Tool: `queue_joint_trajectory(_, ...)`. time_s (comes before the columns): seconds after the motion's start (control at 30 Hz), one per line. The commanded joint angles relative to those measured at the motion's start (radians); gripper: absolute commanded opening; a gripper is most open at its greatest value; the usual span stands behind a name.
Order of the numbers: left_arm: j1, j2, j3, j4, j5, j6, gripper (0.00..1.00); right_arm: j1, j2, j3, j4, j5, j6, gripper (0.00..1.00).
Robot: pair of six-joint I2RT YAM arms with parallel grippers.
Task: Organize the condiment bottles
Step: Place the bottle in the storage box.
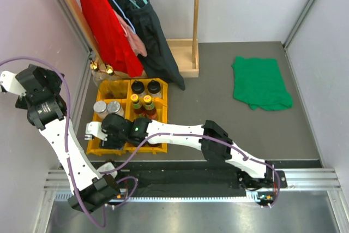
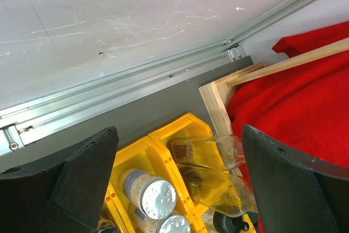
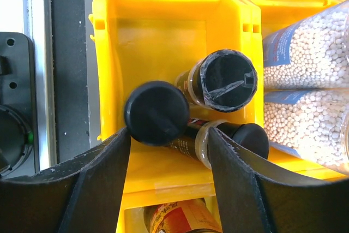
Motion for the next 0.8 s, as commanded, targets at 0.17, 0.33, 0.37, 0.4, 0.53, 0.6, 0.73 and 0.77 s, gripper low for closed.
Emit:
queue_joint_trajectory(0.17, 0.009, -0.028, 0.03, 0.013, 0.006, 0.002, 0.99, 0.04, -0.147, -0.061, 0.069, 0.049, 0.008, 0.59)
queue_joint_trajectory(0.33, 0.009, -0.042, 0.039, 0.005, 0.013, 0.0, 0.99, 0.047, -0.184, -0.081, 0.084, 0.059, 0.012, 0.59)
queue_joint_trajectory(0.37, 0.009, -0.044, 0.047, 0.002, 0.013, 0.002, 0.99, 0.047, -0.187, -0.081, 0.086, 0.062, 0.012, 0.58)
queue_joint_trajectory(0.4, 0.008, -0.045, 0.052, -0.001, 0.01, 0.003, 0.99, 0.049, -0.188, -0.081, 0.089, 0.072, 0.014, 0.58)
queue_joint_trajectory(0.53, 0.009, -0.052, 0.067, -0.009, 0.009, 0.005, 0.99, 0.05, -0.196, -0.083, 0.096, 0.108, 0.022, 0.57)
queue_joint_trajectory(0.6, 0.009, -0.053, 0.075, -0.01, 0.012, 0.005, 0.99, 0.05, -0.194, -0.083, 0.103, 0.14, 0.023, 0.55)
queue_joint_trajectory(0.73, 0.008, -0.056, 0.078, -0.01, 0.025, 0.003, 0.99, 0.05, -0.196, -0.087, 0.112, 0.18, 0.031, 0.54)
queue_joint_trajectory(0.77, 0.008, -0.056, 0.078, -0.012, 0.029, 0.003, 0.99, 0.049, -0.198, -0.093, 0.112, 0.184, 0.032, 0.54)
